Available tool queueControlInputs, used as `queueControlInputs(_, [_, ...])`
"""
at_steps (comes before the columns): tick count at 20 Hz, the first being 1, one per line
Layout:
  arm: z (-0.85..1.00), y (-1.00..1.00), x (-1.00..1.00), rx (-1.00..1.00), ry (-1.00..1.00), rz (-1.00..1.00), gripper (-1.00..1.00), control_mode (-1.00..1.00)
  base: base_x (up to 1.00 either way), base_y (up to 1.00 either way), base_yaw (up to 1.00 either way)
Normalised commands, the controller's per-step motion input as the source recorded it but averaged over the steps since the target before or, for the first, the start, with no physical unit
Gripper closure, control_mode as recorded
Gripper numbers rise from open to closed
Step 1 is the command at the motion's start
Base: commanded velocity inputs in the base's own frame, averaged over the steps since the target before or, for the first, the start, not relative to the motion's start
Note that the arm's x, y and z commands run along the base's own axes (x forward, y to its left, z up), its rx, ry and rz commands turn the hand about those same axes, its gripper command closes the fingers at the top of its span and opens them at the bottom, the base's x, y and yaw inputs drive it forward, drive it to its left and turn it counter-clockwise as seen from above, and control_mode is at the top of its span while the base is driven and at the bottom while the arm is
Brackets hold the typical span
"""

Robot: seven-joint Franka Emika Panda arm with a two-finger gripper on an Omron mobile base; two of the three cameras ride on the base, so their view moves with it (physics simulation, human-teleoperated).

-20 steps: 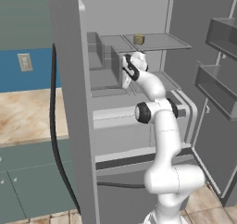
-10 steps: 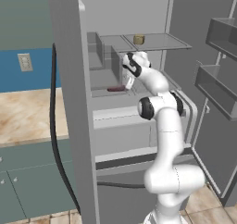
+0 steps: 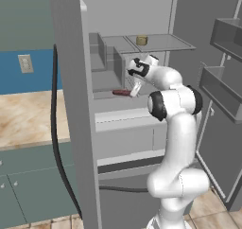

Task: Retrieve the sausage and cheese from the fridge and place them on the cutting board on the counter.

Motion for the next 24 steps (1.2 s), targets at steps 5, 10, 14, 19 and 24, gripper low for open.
queueControlInputs(5, [0.0,0.07,-0.88,0.0,-0.14,-0.21,1.0,-1.0,0.0,0.0,0.0])
queueControlInputs(10, [0.22,0.02,-0.7,0.0,-0.01,-0.18,1.0,-1.0,0.0,0.0,0.0])
queueControlInputs(14, [0.41,-0.01,-0.67,0.0,0.0,-0.12,1.0,-1.0,0.0,0.0,0.0])
queueControlInputs(19, [0.52,-0.11,-0.61,0.0,0.0,-0.05,1.0,-1.0,0.0,0.0,0.0])
queueControlInputs(24, [0.51,-0.12,-0.65,0.0,0.0,-0.08,1.0,-1.0,0.0,0.0,0.0])
